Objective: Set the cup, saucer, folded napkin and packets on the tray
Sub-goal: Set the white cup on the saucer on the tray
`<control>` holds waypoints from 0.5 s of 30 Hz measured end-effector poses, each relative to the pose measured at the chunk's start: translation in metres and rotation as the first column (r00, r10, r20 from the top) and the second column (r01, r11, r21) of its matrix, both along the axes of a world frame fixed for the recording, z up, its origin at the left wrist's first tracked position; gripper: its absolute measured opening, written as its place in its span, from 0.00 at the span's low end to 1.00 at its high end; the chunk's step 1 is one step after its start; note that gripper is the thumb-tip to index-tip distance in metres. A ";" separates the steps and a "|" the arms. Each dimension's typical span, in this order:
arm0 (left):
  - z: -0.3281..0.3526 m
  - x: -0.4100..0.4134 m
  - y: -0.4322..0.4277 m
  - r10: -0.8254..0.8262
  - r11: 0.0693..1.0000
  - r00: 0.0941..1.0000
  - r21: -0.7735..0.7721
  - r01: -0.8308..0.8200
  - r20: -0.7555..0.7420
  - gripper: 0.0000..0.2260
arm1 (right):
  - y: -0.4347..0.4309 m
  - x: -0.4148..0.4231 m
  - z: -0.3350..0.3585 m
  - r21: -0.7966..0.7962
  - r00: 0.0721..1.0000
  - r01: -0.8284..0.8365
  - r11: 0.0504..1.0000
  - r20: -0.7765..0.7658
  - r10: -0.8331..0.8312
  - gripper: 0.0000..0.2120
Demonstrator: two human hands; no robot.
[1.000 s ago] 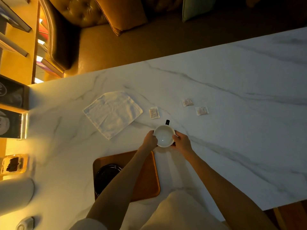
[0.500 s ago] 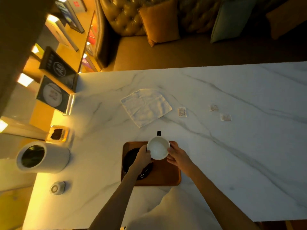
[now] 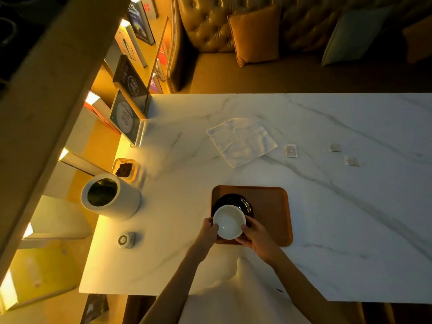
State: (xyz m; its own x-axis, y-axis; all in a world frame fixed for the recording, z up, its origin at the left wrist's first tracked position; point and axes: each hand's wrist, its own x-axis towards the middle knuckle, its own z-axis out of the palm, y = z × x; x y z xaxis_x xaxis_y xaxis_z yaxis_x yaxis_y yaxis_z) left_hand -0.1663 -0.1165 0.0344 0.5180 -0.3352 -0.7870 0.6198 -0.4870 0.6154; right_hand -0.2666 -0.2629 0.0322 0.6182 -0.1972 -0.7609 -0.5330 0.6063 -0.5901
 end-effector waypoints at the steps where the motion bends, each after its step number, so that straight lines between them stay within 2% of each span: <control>1: -0.001 0.001 0.003 0.027 0.999 0.999 -0.027 -0.028 -0.030 0.18 | 0.005 0.000 -0.002 -0.013 1.000 0.012 1.000 -0.015 -0.013 0.22; 4: -0.006 0.007 0.010 0.066 0.992 0.992 -0.100 -0.077 -0.110 0.18 | 0.012 0.004 -0.007 -0.043 0.998 0.034 0.998 -0.047 -0.036 0.22; 7: -0.013 0.013 0.011 0.018 0.991 0.990 -0.128 -0.037 -0.142 0.18 | 0.011 0.013 -0.008 -0.061 0.996 0.040 0.997 -0.081 -0.045 0.22; 15: -0.039 0.027 -0.014 -0.113 0.993 0.993 0.037 0.115 -0.043 0.16 | -0.002 0.033 -0.014 -0.126 0.984 0.045 0.991 -0.167 -0.066 0.20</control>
State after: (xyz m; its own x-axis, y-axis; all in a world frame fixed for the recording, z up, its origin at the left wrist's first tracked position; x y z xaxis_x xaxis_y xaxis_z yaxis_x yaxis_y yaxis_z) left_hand -0.1393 -0.1306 -0.0042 0.4453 -0.3588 -0.8203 0.5831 -0.5791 0.5698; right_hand -0.2333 -0.2645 0.0180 0.4673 -0.3247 -0.8223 -0.5994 0.5674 -0.5647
